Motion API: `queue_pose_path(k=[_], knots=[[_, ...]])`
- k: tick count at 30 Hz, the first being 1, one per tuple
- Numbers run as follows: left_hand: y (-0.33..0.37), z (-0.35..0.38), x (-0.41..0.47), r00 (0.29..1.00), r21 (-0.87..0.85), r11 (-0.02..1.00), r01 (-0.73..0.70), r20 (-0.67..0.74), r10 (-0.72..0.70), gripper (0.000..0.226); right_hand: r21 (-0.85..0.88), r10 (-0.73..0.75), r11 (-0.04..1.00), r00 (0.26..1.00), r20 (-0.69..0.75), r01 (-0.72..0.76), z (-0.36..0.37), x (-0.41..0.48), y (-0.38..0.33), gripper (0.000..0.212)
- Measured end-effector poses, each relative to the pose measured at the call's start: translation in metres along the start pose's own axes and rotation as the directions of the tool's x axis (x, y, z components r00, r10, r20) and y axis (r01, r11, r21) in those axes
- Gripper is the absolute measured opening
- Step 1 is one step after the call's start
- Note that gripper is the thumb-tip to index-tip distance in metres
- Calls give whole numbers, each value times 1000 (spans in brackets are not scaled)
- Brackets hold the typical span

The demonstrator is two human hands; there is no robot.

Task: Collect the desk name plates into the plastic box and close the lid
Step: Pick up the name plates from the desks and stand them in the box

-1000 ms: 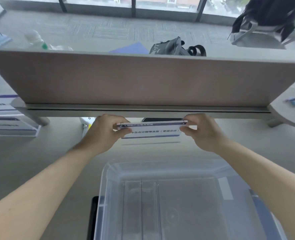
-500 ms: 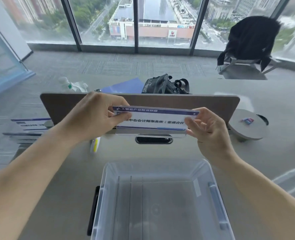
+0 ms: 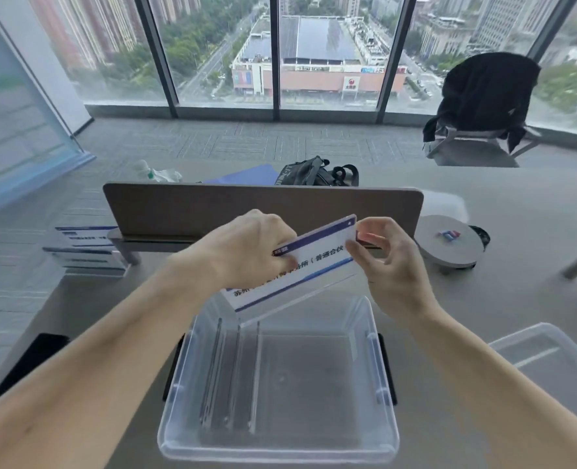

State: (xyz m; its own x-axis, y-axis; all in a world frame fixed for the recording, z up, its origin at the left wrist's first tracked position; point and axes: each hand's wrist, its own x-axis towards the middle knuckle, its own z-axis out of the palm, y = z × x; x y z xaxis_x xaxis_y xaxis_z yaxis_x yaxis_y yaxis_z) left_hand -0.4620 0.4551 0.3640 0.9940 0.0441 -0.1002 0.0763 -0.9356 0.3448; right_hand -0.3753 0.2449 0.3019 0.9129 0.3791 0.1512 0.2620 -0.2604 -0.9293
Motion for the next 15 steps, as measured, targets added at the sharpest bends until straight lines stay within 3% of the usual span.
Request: queue_pose_path(k=[2, 3, 6, 7, 10, 15], knots=[[5, 15, -8, 997, -144, 987, 77, -19, -81, 33, 66, 230, 972, 970, -77, -225, 10, -20, 22, 51], [9, 22, -12, 992, -204, 972, 120, -23, -128, 33, 129, 356, 928, 934, -28, -350, 20, -32, 33, 58], [19, 44, -19, 960, -331, 903, 274, 33, -279, 32, 351, 562, 713, 794, 232, -607, 53, -60, 58, 39], [21, 53, -20, 945, -335, 885, 322, 63, -320, 35, 394, 578, 662, 769, 271, -637, 62, -65, 64, 28], [21, 79, -25, 896, -312, 839, 445, 164, -414, 36, 311, 568, 694, 759, 318, -650, 81, -75, 84, 7], [-4, 132, -23, 825, -236, 805, 544, 324, -462, 30, 86, 638, 685, 653, 407, -723, 107, -86, 128, 9]])
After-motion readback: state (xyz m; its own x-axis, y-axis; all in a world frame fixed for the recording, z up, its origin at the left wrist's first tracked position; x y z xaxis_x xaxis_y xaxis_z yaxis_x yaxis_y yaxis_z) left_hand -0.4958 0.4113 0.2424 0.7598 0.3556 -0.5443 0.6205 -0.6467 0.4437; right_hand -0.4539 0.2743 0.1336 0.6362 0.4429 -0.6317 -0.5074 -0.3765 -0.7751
